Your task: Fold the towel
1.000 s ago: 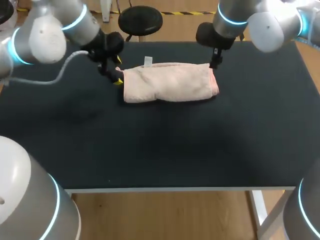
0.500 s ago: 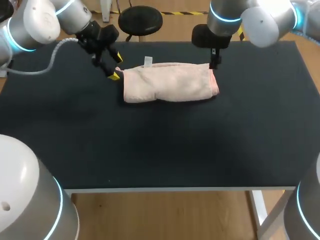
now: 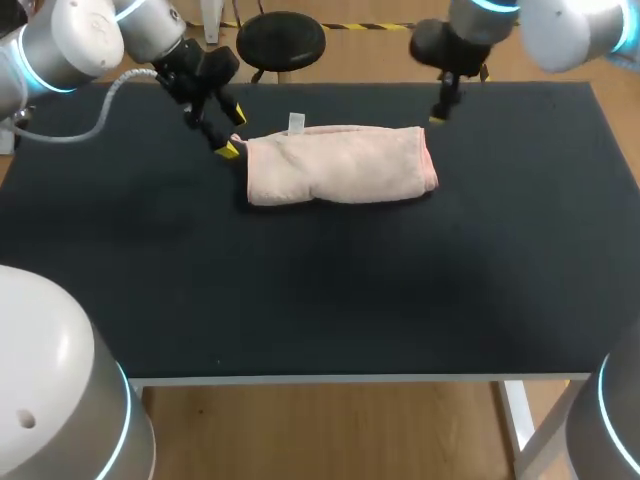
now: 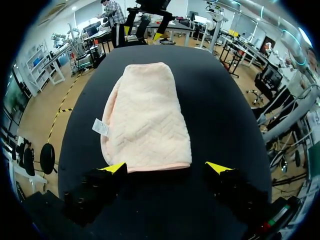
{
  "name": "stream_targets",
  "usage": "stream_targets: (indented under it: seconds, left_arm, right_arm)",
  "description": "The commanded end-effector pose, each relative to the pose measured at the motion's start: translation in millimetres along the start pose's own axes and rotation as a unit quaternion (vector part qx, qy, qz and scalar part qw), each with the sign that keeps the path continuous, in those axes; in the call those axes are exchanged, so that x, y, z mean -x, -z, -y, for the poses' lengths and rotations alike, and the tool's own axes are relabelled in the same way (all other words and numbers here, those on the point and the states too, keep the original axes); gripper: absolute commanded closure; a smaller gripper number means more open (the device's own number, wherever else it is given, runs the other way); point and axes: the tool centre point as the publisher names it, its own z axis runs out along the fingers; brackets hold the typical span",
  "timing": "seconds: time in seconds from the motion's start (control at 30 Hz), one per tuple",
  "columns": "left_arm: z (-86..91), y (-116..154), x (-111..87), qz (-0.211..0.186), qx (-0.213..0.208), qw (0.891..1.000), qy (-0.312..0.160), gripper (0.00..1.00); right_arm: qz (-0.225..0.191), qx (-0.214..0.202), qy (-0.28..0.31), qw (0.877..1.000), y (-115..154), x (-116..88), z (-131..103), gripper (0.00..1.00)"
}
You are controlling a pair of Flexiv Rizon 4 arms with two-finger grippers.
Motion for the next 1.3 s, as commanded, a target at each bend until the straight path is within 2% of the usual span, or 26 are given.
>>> stream_targets:
  seconds: [0.03, 0.07, 0.1, 0.17, 0.2, 0.23, 0.27, 0.77, 0.83, 0.9, 0.93, 0.97, 1.0, 1.07, 1.13, 1.17, 1.2, 1.23, 1.3]
  left_arm:
    - [-0.7, -0.4, 1.3, -0.001, -0.001, 1.0, -0.001, 0.0]
    - [-0.7, -0.4, 1.3, -0.001, -0.001, 1.0, -0.001, 0.0]
    - [-0.7, -0.4, 1.3, -0.001, -0.001, 1.0, -0.001, 0.0]
    - [-0.7, -0.4, 1.3, -0.001, -0.001, 1.0, -0.001, 0.0]
    - [-0.7, -0.4, 1.3, -0.001, -0.001, 1.0, -0.001, 0.0]
    - [-0.7, -0.4, 1.3, -0.001, -0.001, 1.0, -0.001, 0.0]
    - [-0.7, -0.4, 1.3, -0.001, -0.001, 1.0, -0.001, 0.0]
    - [-0.7, -0.4, 1.3, -0.001, -0.001, 1.0, -0.001, 0.0]
    - [-0.7, -0.4, 1.3, -0.001, -0.001, 1.0, -0.001, 0.0]
    - [-0.7, -0.4, 1.3, -0.001, -0.001, 1.0, -0.001, 0.0]
    - [-0.7, -0.4, 1.3, -0.001, -0.001, 1.0, -0.001, 0.0]
    - [-0.7, -0.4, 1.3, -0.001, -0.001, 1.0, -0.001, 0.0]
    - [-0.7, -0.4, 1.3, -0.001, -0.001, 1.0, -0.001, 0.0]
    - [-0.7, -0.4, 1.3, -0.001, -0.001, 1.0, -0.001, 0.0]
    - [-0.7, -0.4, 1.3, -0.001, -0.001, 1.0, -0.001, 0.0]
    - [-0.7, -0.4, 1.3, -0.001, -0.001, 1.0, -0.001, 0.0]
    - [-0.7, -0.4, 1.3, -0.001, -0.001, 1.0, -0.001, 0.0]
    - [-0.7, -0.4, 1.3, -0.001, -0.001, 1.0, -0.001, 0.0]
    - [-0.7, -0.4, 1.3, -0.001, -0.001, 1.0, -0.001, 0.0]
  right_arm:
    - [-0.228, 0.421, -0.468, 0.743, -9.3, 5.8, 37.8, 0.0]
    - [-0.247, 0.44, -0.505, 0.7, -13.3, 6.1, 45.3, 0.0]
    - [-0.264, 0.454, -0.53, 0.665, -19.1, 8.1, 54.2, 0.0]
    - [-0.305, 0.471, -0.557, 0.612, -26.7, 8.6, 64.5, 0.0]
    - [-0.313, 0.451, -0.547, 0.632, -30.4, 8.0, 65.8, 0.0]
    - [-0.303, 0.454, -0.526, 0.652, -31.5, 7.6, 67.3, 0.0]
    - [-0.304, 0.451, -0.484, 0.686, -30.1, 7.2, 70.0, 0.0]
    - [-0.304, 0.451, -0.484, 0.686, -30.1, 7.2, 70.0, 0.0]
    - [-0.344, 0.455, -0.513, 0.642, -30.2, -1.7, 65.4, 0.0]
    - [-0.369, 0.463, -0.55, 0.589, -31.2, -9.4, 58.6, 0.0]
    - [-0.381, 0.459, -0.562, 0.573, -31.8, -14.1, 55.6, 0.0]
    - [-0.392, 0.458, -0.579, 0.549, -32.7, -18.0, 52.3, 0.0]
    - [-0.415, 0.454, -0.603, 0.509, -31.5, -21.3, 48.2, 0.0]
    - [-0.439, 0.443, -0.622, 0.474, -29.9, -28.5, 42.3, 0.0]
    - [-0.454, 0.433, -0.632, 0.455, -31.6, -33.9, 37.2, 0.0]
    - [-0.452, 0.427, -0.64, 0.452, -34.8, -34.8, 35.6, 0.0]
    - [-0.45, 0.422, -0.641, 0.457, -37.9, -36.8, 34.4, 0.0]
    - [-0.449, 0.414, -0.649, 0.454, -41.1, -38.4, 33.8, 0.0]
    - [-0.444, 0.4, -0.656, 0.46, -48.5, -39.7, 34.0, 0.0]
